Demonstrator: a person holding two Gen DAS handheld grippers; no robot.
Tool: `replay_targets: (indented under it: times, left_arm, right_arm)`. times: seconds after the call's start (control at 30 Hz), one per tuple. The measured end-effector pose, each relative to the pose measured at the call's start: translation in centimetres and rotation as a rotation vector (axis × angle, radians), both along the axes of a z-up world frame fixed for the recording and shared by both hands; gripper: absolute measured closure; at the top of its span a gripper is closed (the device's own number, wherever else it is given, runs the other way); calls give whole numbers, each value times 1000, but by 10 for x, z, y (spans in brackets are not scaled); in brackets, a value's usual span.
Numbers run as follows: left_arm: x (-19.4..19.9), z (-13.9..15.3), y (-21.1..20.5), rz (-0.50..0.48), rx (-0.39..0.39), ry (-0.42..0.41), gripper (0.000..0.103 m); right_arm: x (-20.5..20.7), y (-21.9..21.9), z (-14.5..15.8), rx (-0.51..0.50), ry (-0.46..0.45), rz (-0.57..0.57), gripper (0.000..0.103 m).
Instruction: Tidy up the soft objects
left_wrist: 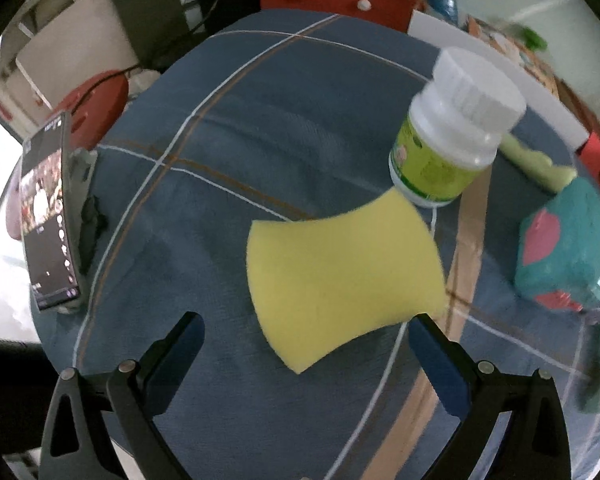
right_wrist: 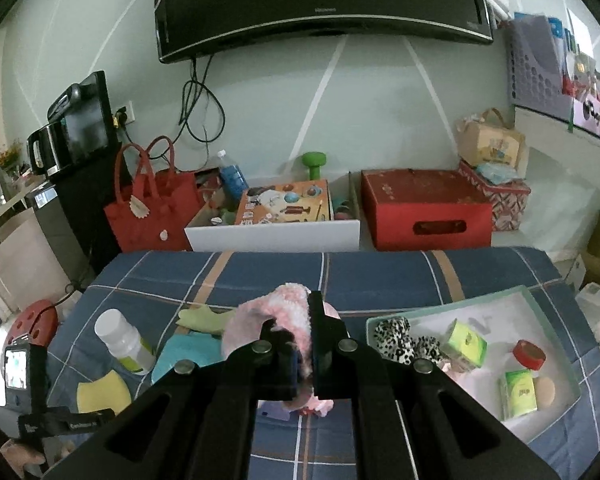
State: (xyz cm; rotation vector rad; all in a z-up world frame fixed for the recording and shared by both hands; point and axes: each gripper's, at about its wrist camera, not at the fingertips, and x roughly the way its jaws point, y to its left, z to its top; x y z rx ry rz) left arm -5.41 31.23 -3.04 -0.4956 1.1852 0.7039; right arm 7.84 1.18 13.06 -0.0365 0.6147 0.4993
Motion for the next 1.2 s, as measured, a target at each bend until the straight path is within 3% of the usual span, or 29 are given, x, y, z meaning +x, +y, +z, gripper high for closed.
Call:
replay_targets:
  times: [0.17, 0.37, 0.5, 0.83, 1.2]
  left_arm:
    - [11, -5, -7, -34, 67, 43, 3]
    - [8, -7, -9, -49, 50, 42, 45]
    - [7, -5, -7, -42, 53, 32, 57]
    - [1, 12, -7, -24, 79, -22, 61]
    - [-10, 66, -23, -16, 140, -161, 61]
  right_arm:
    - [2, -4, -4, 4, 22, -9, 99]
    - [5, -7, -7, 7, 47, -16, 99]
    - [6, -8, -7, 8, 56, -18, 99]
    - [7, -10, -7, 16, 53, -20, 99]
    - [-6, -33, 25, 121, -41, -35, 99]
